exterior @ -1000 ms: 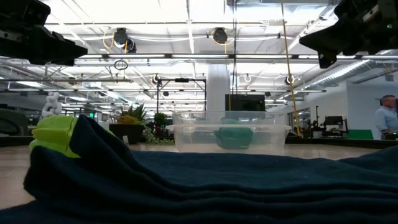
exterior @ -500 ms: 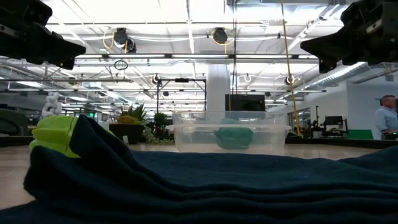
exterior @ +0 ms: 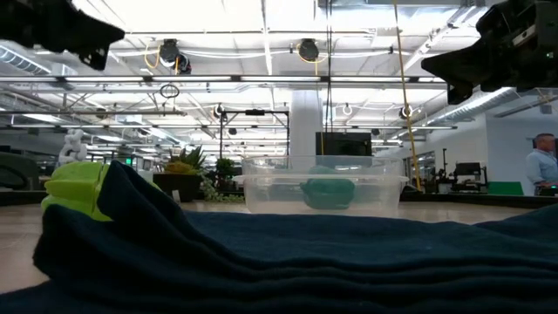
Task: Pick and placing Produce into tupperware
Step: Put the green starfruit into the transparent bin
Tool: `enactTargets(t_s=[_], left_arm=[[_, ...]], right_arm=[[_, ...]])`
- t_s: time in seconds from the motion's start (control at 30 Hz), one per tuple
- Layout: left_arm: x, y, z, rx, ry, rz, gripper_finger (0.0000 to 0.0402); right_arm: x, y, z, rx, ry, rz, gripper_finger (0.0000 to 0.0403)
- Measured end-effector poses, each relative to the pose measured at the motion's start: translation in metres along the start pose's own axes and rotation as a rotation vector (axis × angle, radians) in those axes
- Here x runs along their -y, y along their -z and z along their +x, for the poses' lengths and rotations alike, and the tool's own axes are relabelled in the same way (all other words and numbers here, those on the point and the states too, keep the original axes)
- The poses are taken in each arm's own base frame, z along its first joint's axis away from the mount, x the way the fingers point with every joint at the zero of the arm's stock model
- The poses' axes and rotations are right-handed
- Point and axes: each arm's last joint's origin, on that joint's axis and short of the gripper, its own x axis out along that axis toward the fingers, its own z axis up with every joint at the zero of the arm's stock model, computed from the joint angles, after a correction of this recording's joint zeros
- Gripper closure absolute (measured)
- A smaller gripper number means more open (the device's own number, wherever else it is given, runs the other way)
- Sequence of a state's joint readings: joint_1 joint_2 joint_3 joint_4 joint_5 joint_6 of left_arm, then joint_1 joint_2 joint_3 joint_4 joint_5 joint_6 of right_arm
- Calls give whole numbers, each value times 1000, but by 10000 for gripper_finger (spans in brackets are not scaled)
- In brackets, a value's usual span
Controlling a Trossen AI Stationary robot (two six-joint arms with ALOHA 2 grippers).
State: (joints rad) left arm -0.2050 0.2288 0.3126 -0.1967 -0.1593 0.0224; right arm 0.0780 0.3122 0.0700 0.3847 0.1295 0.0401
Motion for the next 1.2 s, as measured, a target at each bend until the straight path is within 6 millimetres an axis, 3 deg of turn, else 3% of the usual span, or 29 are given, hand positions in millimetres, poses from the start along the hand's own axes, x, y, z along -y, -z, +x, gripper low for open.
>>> enactTargets(t_s=[0.37,0.6,0.77,0.97,1.2], left_arm=[[6,-25,41,-191,0,-25,401],[15,-30,73,-336,59,-174,401],[30,-38,93,-394,102,-193,401],[51,-61,107,-410,157,-191,401],[68,-79,118,-516,53,-227,401]], right_arm=[[0,3,0,-31,1,-4,403],[0,3,0,-28,1,12,403],[0,0,0,0,-6,16,403],[-2,0,0,5,-56,34,403],[-2,0,0,2,-55,68,403]])
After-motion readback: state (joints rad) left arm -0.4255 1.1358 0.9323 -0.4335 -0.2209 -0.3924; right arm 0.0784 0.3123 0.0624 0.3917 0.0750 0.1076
